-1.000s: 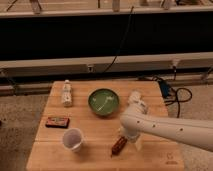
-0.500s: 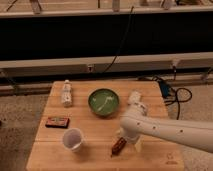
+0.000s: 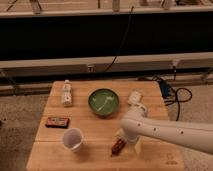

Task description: Drag the pepper across the table

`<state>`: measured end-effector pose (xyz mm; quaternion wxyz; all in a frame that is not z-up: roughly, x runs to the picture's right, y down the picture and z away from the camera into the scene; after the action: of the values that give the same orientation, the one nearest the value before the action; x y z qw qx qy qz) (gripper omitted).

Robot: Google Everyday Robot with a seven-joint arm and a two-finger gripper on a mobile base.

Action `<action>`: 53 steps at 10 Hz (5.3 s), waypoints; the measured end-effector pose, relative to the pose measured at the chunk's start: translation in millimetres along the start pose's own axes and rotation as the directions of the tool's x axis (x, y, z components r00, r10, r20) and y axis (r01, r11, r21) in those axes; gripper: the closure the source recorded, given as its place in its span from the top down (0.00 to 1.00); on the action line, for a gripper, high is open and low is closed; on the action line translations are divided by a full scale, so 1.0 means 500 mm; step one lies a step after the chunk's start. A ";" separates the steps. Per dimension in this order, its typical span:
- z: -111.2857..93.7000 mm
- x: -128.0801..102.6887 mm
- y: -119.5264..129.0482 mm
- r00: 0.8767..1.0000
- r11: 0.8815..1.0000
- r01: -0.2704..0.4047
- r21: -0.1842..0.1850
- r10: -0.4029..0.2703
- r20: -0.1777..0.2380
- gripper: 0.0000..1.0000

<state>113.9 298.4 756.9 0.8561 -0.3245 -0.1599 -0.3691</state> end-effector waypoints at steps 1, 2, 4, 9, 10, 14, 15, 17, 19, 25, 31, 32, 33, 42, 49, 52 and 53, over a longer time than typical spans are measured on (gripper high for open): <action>0.001 -0.003 0.000 1.000 1.000 0.003 0.001 -0.003 0.003 0.80; 0.002 -0.005 0.000 1.000 1.000 0.006 0.002 -0.006 0.006 0.80; 0.004 -0.012 -0.001 1.000 1.000 0.010 0.006 -0.010 0.016 0.80; 0.009 -0.024 -0.002 0.999 1.000 0.022 0.010 -0.022 0.035 0.80; 0.010 -0.026 -0.003 0.999 1.000 0.023 0.010 -0.024 0.039 0.80; 0.013 -0.036 -0.005 0.998 0.999 0.031 0.010 -0.032 0.056 0.80; 0.014 -0.039 -0.005 0.998 0.999 0.033 0.010 -0.033 0.061 0.80; 0.015 -0.045 -0.005 0.997 0.999 0.035 0.009 -0.036 0.072 0.80; 0.017 -0.049 -0.004 0.996 0.999 0.038 0.007 -0.038 0.079 0.80; 0.021 -0.061 -0.004 0.994 0.999 0.043 0.003 -0.043 0.104 0.60; 0.029 -0.080 -0.005 0.991 0.999 0.049 0.008 -0.050 0.126 0.02; 0.030 -0.080 -0.004 0.991 0.999 0.051 0.009 -0.052 0.127 0.02; 0.032 -0.081 -0.004 0.990 0.999 0.053 0.010 -0.054 0.128 0.02; 0.032 -0.082 0.000 0.990 0.998 0.061 0.011 -0.062 0.130 0.02; 0.034 -0.077 0.003 0.988 0.998 0.066 0.013 -0.067 0.136 0.02; 0.036 -0.075 0.005 0.988 0.998 0.068 0.013 -0.070 0.138 0.02; 0.035 -0.074 0.005 0.988 0.998 0.069 0.013 -0.070 0.138 0.02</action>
<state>89.9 331.2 749.8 0.8310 -0.3400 -0.2314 -0.3747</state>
